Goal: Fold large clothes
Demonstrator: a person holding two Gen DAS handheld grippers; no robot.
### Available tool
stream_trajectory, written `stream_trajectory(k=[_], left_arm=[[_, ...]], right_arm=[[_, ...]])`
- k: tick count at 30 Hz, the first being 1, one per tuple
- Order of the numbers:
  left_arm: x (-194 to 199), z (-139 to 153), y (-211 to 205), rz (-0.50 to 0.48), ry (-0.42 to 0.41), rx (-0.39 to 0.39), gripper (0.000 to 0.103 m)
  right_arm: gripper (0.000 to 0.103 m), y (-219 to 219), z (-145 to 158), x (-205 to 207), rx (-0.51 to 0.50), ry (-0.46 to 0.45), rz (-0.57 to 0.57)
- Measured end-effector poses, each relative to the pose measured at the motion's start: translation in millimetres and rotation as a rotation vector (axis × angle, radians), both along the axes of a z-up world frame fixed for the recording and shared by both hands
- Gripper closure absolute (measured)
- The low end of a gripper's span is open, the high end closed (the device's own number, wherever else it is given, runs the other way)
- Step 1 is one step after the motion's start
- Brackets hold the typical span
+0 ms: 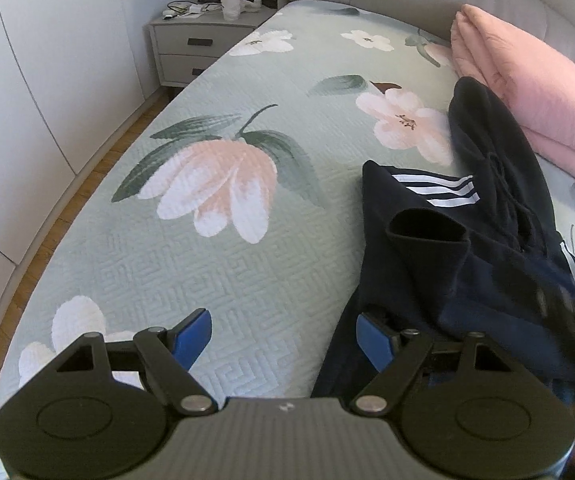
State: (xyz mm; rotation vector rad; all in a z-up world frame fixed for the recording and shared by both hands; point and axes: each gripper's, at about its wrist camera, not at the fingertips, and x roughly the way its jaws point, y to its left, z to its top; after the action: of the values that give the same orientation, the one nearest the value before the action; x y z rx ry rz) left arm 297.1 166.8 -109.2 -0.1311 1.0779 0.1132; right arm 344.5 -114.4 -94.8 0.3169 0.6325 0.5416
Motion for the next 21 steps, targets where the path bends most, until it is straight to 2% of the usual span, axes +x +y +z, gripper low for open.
stream_trajectory(k=[4, 6, 7, 8, 9, 10, 11, 12, 15, 17, 19, 20, 21], left_arm=[[1.1, -3.7, 1.4, 0.01, 0.018, -0.026, 0.022], [2.6, -7.0, 2.1, 0.007, 0.023, -0.046, 0.022], [3.4, -8.5, 1.7, 0.007, 0.026, -0.042, 0.022], [3.9, -9.9, 1.5, 0.006, 0.028, -0.035, 0.022], [4.4, -10.5, 1.9, 0.008, 0.028, -0.029, 0.022], [4.3, -10.8, 2.4, 0.012, 0.027, -0.029, 0.022], [3.8, -10.7, 4.0, 0.016, 0.027, -0.038, 0.022], [3.6, -10.5, 5.2, 0.016, 0.028, -0.052, 0.022], [2.4, -8.6, 10.2, 0.027, 0.024, -0.1, 0.022], [1.2, -6.4, 13.1, 0.039, 0.017, -0.113, 0.022], [0.9, -5.1, 15.6, 0.048, 0.012, -0.115, 0.022], [0.8, -4.8, 16.6, 0.055, 0.01, -0.112, 0.022], [0.8, -4.5, 17.6, 0.062, 0.007, -0.108, 0.022]], right_arm=[[0.003, 11.7, -18.5, 58.0, -0.029, 0.12, -0.11], [0.004, 25.0, -33.2, 83.3, -0.048, 0.187, -0.121], [0.014, 31.7, -37.8, 91.3, -0.066, 0.212, -0.095], [0.032, 41.0, -45.2, 101.2, -0.106, 0.265, -0.057], [0.096, 47.8, -50.1, 105.3, -0.154, 0.308, -0.052], [0.093, 50.0, -50.6, 100.7, -0.201, 0.321, -0.073], [0.093, 51.1, -46.3, 96.4, -0.231, 0.299, -0.095], [0.093, 48.5, -34.3, 88.7, -0.215, 0.244, -0.112], [0.093, 19.4, 15.9, 60.1, -0.018, 0.065, -0.271], [0.093, 3.4, 46.8, 43.5, 0.095, -0.086, -0.357], [0.093, 1.9, 63.2, 32.9, 0.119, -0.189, -0.396], [0.093, 7.8, 64.7, 31.8, 0.096, -0.213, -0.393], [0.092, 15.1, 59.8, 36.4, 0.075, -0.199, -0.368]])
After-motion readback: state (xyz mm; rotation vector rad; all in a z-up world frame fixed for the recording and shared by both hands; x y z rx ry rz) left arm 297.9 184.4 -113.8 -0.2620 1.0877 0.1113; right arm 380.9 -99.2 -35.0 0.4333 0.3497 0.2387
